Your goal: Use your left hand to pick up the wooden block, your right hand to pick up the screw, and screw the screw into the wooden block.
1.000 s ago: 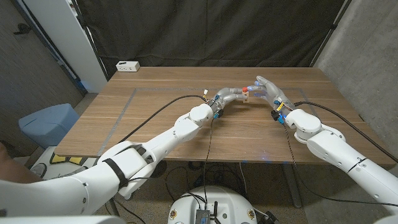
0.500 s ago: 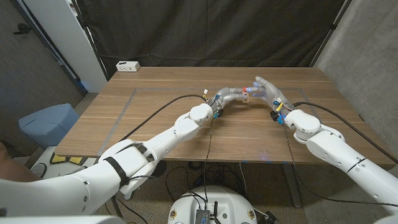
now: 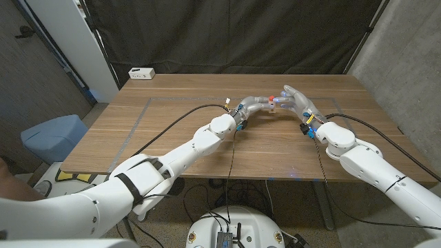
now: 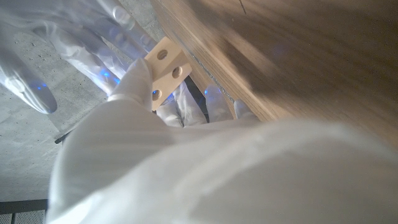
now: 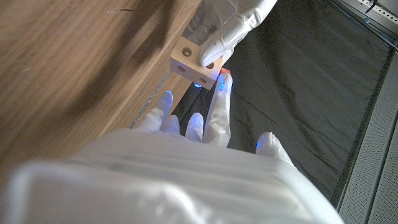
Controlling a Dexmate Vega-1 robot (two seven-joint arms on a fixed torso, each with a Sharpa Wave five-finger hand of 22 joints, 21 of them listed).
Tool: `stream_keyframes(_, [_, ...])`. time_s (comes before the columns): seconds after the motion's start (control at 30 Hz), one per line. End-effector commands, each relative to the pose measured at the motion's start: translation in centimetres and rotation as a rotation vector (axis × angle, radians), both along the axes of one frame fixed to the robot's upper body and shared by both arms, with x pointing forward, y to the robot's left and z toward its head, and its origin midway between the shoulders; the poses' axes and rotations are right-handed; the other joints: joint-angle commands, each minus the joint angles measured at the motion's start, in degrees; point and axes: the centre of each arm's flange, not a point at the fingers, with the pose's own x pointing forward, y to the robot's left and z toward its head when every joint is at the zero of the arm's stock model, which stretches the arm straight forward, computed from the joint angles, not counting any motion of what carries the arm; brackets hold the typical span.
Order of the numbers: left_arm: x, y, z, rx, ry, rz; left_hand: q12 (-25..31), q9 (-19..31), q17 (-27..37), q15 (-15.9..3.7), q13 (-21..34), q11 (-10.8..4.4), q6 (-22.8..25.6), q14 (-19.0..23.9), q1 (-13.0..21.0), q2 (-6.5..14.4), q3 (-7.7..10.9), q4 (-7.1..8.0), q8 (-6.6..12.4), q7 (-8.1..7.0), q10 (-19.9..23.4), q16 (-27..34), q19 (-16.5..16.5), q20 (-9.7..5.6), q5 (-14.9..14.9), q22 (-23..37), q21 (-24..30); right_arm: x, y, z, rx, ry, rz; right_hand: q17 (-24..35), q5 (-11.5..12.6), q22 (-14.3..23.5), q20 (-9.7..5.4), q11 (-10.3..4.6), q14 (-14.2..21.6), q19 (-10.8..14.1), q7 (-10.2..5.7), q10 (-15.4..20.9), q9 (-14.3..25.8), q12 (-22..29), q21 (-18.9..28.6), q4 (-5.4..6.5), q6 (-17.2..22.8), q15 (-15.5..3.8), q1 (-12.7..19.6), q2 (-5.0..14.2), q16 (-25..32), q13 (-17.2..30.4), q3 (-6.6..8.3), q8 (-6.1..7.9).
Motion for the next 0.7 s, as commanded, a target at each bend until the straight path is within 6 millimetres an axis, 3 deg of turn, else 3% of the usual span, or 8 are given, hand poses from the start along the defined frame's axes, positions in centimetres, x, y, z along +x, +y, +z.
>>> stream_keyframes(0.03, [-0.18, -0.09, -0.22, 0.006, 0.002, 0.000, 1.22, 0.24, 0.14, -2.94, 3.99, -0.22, 1.40, 0.52, 0.15, 1.18, 1.15, 0.95, 0.50, 0.54, 0.74, 0.03, -0.15, 0.24, 0.11, 0.30, 0.35, -0.50, -0.65, -0.05, 0.023, -0.014, -0.038, 0.08, -0.01, 0.15, 1.79, 0.19, 0.62, 0.31, -0.02, 0.72, -0.01, 0.08, -0.33, -0.10, 0.47, 0.37, 0.76, -0.03, 0.26, 0.15, 0.47, 0.03])
stream_keyframes(0.1, [-0.23, -0.10, -0.23, 0.006, 0.001, 0.000, 1.23, 0.24, 0.15, -2.89, 4.00, -0.21, 1.37, 0.46, 0.17, 1.23, 1.17, 0.96, 0.49, 0.52, 0.74, 0.02, -0.15, 0.25, 0.12, 0.30, 0.35, -0.56, -0.77, -0.07, 0.025, -0.018, -0.042, 0.07, -0.02, 0.16, 2.09, 0.30, 0.74, 0.38, -0.04, 0.84, -0.01, 0.07, -0.35, -0.14, 0.54, 0.39, 0.78, -0.05, 0.26, 0.15, 0.48, -0.01])
stream_keyframes(0.2, [-0.31, -0.10, -0.25, 0.007, 0.000, 0.002, 1.21, 0.24, 0.16, -2.91, 4.00, -0.20, 1.36, 0.45, 0.18, 1.24, 1.17, 0.96, 0.48, 0.52, 0.70, 0.01, -0.15, 0.24, 0.12, 0.30, 0.35, -0.59, -0.90, -0.09, 0.035, -0.023, -0.054, 0.05, -0.04, 0.18, 3.77, 0.77, 1.07, 0.68, -0.01, 1.10, 0.01, -0.03, -0.38, -0.23, 0.47, 0.91, 0.80, -0.12, 0.24, 0.16, 0.51, -0.26])
stream_keyframes(0.4, [-0.46, -0.17, -0.34, 0.007, 0.000, 0.001, 1.20, 0.24, 0.15, -2.97, 4.00, -0.21, 1.38, 0.45, 0.14, 1.21, 1.16, 0.97, 0.49, 0.59, 0.68, 0.01, -0.14, 0.27, 0.12, 0.30, 0.36, -0.64, -1.09, -0.09, 0.041, -0.034, -0.065, 0.05, -0.06, 0.21, 4.79, 1.30, 1.39, 0.87, -0.21, 1.13, 0.04, -0.20, -0.45, -0.29, -0.22, 1.29, 0.77, -0.17, 0.22, 0.18, 0.54, -0.73])
stream_keyframes(0.5, [-0.50, -0.19, -0.36, 0.006, -0.001, 0.002, 1.21, 0.24, 0.14, -3.02, 4.01, -0.21, 1.40, 0.46, 0.16, 1.16, 1.16, 0.94, 0.50, 0.55, 0.69, 0.00, -0.13, 0.24, 0.11, 0.30, 0.36, -0.66, -1.20, -0.09, 0.045, -0.036, -0.072, 0.05, -0.07, 0.22, 4.95, 1.73, 1.42, 0.91, -0.47, 1.05, 0.05, -0.31, -0.50, -0.34, -0.72, 1.42, 0.77, -0.24, 0.16, 0.19, 0.54, -1.01])
stream_keyframes(0.7, [-0.65, -0.21, -0.43, 0.006, -0.001, 0.002, 1.18, 0.24, 0.14, -3.00, 3.96, -0.21, 1.36, 0.48, 0.17, 1.13, 1.15, 0.93, 0.48, 0.49, 0.69, 0.01, -0.13, 0.24, 0.10, 0.30, 0.36, -0.61, -1.29, -0.19, 0.046, -0.037, -0.065, 0.07, -0.09, 0.26, 3.43, 2.11, 1.22, 2.12, -0.74, 0.07, 0.10, -0.85, -0.26, -0.47, -2.58, 1.55, 0.76, -0.34, -0.12, 0.23, 0.59, -1.93])
